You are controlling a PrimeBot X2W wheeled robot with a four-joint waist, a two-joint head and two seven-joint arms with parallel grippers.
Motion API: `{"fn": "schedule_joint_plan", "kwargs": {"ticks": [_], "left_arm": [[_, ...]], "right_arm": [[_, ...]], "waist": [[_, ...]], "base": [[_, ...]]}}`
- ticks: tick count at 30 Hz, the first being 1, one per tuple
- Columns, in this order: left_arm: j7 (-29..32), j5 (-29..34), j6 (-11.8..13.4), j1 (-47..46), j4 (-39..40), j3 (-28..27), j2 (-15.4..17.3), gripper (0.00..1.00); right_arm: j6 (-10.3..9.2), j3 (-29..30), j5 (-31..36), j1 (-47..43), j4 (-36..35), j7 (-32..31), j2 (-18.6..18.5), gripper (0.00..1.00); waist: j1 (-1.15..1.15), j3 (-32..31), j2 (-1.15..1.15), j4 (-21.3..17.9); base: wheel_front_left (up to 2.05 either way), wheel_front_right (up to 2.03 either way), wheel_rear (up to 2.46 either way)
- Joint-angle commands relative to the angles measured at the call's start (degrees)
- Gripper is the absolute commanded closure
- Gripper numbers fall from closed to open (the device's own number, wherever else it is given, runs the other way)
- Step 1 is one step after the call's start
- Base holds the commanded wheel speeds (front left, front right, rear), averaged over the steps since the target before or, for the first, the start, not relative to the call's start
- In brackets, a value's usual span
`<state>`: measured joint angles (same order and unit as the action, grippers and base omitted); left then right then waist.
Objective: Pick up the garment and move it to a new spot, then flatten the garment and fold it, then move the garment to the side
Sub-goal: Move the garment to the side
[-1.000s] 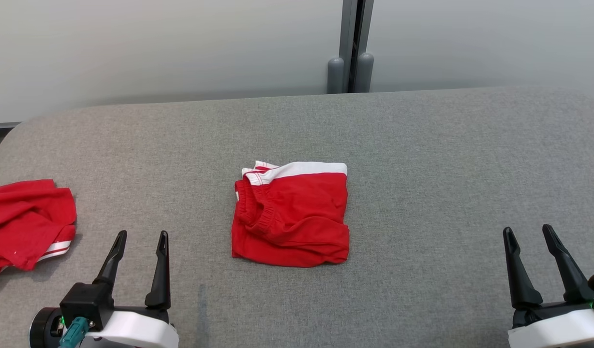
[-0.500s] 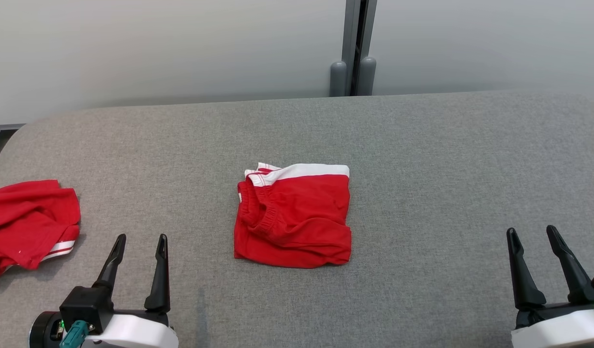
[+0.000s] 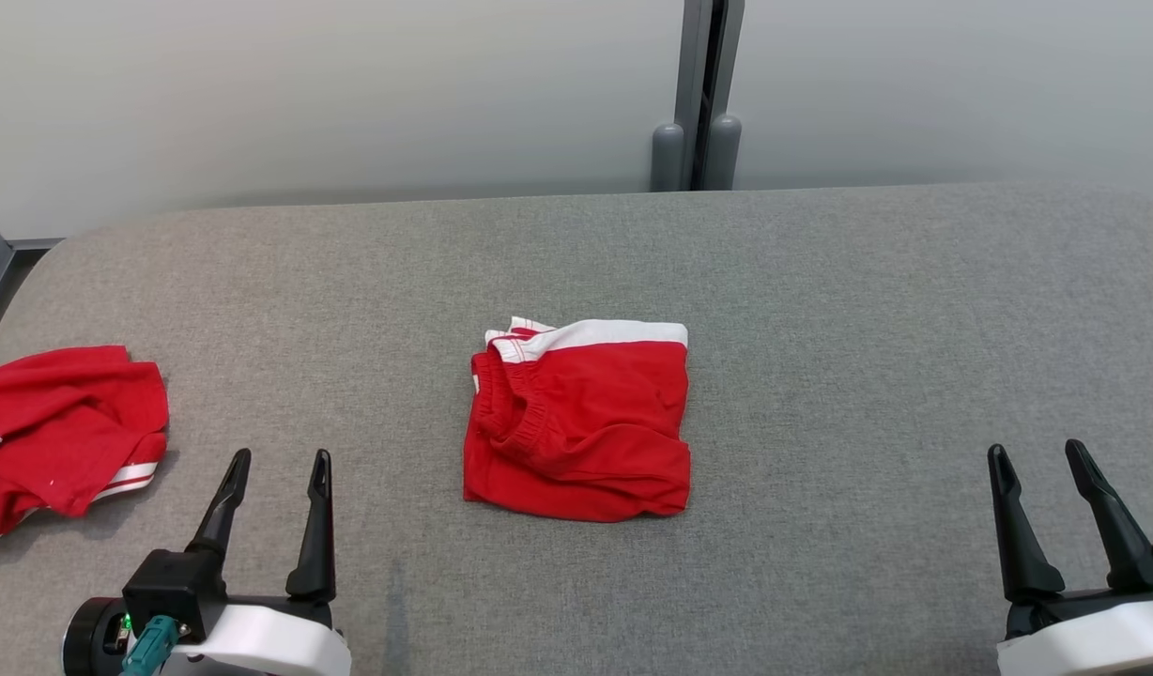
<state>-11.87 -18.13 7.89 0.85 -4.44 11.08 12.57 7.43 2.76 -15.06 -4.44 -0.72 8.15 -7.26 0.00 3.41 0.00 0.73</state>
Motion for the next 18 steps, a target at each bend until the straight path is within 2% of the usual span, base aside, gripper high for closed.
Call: {"fn": "schedule_joint_plan", "kwargs": {"ticks": [1,7,18], "left_arm": [[-0.15,-0.3,0.27,-0.75,-0.18,-0.01,0.41,0.0],[-0.43,-0.36,-0.07,-2.21,-0.4,0.53,0.26,0.0],[-1.76,-0.2,-0.95,-6.53,-0.6,1.55,-1.03,0.0]], "right_arm": [[0.12,0.07,-0.03,0.13,0.0,-0.17,-0.31,0.0],[0.12,0.63,-0.85,1.5,0.41,-0.43,-1.05,0.0],[0.12,-2.49,-2.78,8.28,4.93,-2.15,-3.93,0.0]], "waist": [[0.0,0.0,0.0,0.07],[0.0,0.66,0.0,2.1],[0.0,5.02,0.0,10.39]], "base": [[0.0,0.0,0.0],[0.0,0.0,0.0],[0.0,0.0,0.0]]}}
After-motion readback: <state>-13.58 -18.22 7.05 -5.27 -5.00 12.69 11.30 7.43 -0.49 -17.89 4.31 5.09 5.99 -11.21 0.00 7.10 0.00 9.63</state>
